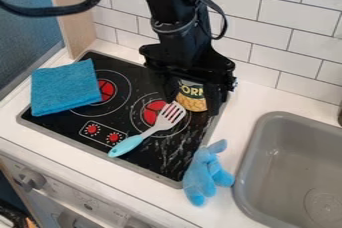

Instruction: Put the blue cloth on the right burner

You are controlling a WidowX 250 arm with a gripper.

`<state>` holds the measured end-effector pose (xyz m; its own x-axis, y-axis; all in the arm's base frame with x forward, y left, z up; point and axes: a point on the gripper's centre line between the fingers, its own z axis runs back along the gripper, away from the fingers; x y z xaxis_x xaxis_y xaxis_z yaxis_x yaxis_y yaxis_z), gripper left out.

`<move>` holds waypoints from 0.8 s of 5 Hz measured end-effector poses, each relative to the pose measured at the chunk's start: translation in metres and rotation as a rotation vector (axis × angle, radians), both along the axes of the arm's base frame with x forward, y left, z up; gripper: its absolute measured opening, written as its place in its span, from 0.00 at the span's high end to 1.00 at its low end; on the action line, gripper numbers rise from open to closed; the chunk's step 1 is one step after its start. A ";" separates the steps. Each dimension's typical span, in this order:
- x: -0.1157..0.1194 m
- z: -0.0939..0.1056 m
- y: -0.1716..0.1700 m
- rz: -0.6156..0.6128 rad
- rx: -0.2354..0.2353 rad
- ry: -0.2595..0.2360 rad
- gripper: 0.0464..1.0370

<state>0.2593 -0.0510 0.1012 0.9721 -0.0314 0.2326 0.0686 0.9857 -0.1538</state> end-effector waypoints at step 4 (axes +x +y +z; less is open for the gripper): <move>0.005 -0.007 0.083 0.252 0.091 0.015 0.04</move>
